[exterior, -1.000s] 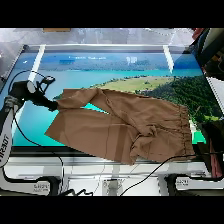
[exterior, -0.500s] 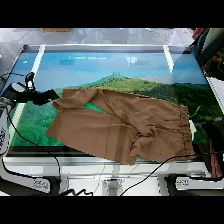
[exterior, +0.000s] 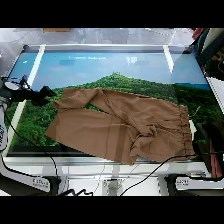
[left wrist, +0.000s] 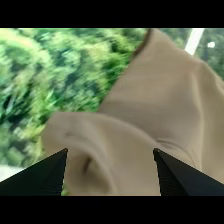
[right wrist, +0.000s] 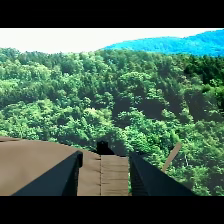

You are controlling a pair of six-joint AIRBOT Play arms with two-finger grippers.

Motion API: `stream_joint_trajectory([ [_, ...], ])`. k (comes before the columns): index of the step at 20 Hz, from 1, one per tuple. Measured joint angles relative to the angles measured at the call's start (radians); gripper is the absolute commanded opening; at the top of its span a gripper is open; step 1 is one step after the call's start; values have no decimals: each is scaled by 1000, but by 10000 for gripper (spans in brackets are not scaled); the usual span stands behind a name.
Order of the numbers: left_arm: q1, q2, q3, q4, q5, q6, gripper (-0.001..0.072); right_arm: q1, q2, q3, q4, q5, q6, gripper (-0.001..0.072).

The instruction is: Fold the clothes and pants, and hang the long-sleeved shirts on hangers.

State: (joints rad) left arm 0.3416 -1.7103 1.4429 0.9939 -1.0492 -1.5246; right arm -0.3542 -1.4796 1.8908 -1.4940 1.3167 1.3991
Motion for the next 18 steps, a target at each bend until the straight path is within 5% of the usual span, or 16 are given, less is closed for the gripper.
stream_joint_trajectory([
  [9, -35, -59, 26, 63, -52, -259, 593, 0, 0, 0, 8, 0, 0, 330],
  [10, -49, -71, 26, 64, -40, -279, 547, 0, 0, 0, 8, -1, 0, 330],
  [13, -78, -97, 26, 66, 10, -307, 84, 0, 0, 0, 9, -1, 0, 329],
  [14, -82, -102, 27, 66, 32, -312, 14, 0, 0, 0, 10, -1, 0, 330],
  [18, -92, -110, 56, 40, 138, -269, 13, 0, 0, 0, 11, -1, 0, 330],
])
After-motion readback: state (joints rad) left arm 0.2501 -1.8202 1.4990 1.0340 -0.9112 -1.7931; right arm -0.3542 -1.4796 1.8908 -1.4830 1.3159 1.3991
